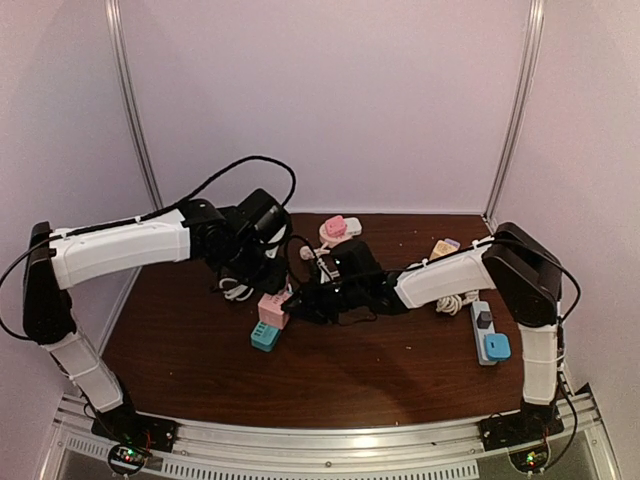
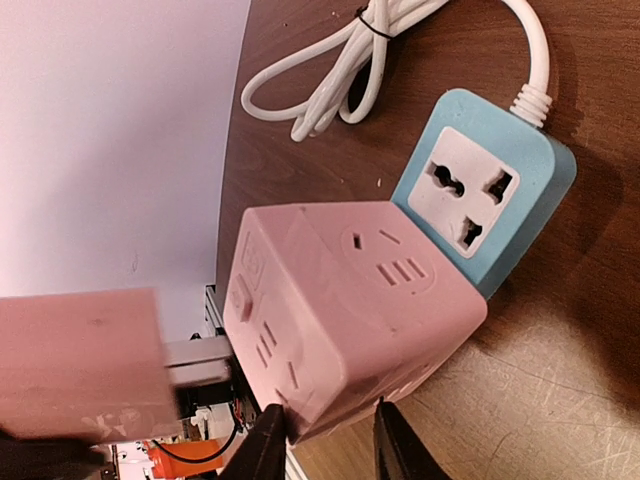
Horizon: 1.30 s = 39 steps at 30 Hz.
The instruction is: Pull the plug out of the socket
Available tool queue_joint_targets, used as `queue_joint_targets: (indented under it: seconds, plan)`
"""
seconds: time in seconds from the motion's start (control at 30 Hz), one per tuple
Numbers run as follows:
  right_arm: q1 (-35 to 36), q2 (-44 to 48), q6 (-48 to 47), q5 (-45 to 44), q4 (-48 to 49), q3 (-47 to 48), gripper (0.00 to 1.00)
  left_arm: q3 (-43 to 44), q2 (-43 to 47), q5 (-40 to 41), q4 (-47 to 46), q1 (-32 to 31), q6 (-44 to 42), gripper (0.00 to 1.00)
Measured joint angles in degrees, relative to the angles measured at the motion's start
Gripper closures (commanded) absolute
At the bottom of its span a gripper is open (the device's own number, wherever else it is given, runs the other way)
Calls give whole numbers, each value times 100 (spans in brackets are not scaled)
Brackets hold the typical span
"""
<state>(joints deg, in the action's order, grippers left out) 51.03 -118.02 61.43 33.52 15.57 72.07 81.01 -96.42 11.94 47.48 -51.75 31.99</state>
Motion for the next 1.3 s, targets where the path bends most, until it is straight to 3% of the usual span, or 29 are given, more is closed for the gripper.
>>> queue_joint_targets:
  seconds: [0.3,0.53,0.77,0.9,1.07,1.3]
  plan:
    - [4,-39,50,-24,-109,114,66,-31,393,31,-437,26,0,99]
    - [11,-39,-109,-94,-282,195,56,-533,737,181,-415,470,120,98]
    - [11,-24,-391,-238,-420,240,31,-1088,1495,68,-577,1482,372,99]
    - [9,219,-695,-413,-601,247,16,-1781,1832,-542,-1021,2518,544,99]
    - [-2,778,-1213,-704,-809,247,8,-2531,1965,-1353,-1460,3552,750,96]
    - [-28,1445,-1912,-1110,-1132,251,6,-3362,2070,-2422,-2170,4345,835,91]
